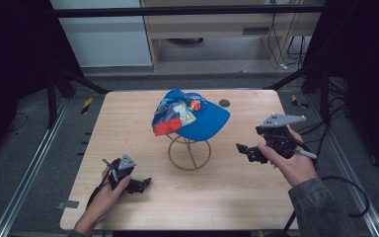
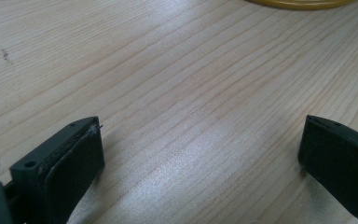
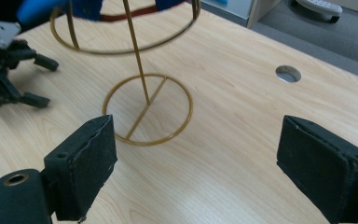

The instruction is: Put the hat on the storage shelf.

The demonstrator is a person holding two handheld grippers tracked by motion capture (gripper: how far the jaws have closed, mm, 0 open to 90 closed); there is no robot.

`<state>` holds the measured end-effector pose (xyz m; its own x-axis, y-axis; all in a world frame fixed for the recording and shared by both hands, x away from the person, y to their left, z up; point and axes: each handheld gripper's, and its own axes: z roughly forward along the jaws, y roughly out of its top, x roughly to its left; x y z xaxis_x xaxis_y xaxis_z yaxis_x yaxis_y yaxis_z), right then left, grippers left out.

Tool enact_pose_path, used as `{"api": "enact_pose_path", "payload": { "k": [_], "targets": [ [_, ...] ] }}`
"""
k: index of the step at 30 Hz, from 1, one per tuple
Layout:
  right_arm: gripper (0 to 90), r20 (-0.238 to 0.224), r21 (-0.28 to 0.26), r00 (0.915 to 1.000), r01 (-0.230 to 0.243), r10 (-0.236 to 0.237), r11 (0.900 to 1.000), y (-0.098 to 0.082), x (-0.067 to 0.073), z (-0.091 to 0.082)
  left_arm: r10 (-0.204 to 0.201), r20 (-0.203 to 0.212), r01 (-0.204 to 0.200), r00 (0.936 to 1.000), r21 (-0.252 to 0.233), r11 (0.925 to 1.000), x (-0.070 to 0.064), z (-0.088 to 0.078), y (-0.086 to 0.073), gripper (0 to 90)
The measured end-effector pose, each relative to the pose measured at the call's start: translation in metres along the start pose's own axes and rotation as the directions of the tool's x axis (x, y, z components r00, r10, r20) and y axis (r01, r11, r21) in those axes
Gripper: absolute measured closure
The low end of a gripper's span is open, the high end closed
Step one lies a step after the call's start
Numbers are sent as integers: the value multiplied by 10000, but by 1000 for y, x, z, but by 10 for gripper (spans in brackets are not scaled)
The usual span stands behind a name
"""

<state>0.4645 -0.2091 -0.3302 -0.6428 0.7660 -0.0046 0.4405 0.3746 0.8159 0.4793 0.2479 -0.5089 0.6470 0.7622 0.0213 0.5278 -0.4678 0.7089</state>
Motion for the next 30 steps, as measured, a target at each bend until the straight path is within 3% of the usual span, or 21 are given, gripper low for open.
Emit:
{"api": "enact_pose_path", "payload": {
  "k": [9,18,30],
  "targets": [
    [109,126,277,9999,45,-48,9996,-42,4,27,4,1,-4,10000,1,10000,0,0,0,0],
    [111,263,276,9995,-158,151,9995,-72,7,43,10,-3,-10,10000,0,10000,0,0,0,0],
    [117,161,822,9984,-551,539,9951,-108,12,66,5,-2,-5,10000,0,10000,0,0,0,0]
  ]
}}
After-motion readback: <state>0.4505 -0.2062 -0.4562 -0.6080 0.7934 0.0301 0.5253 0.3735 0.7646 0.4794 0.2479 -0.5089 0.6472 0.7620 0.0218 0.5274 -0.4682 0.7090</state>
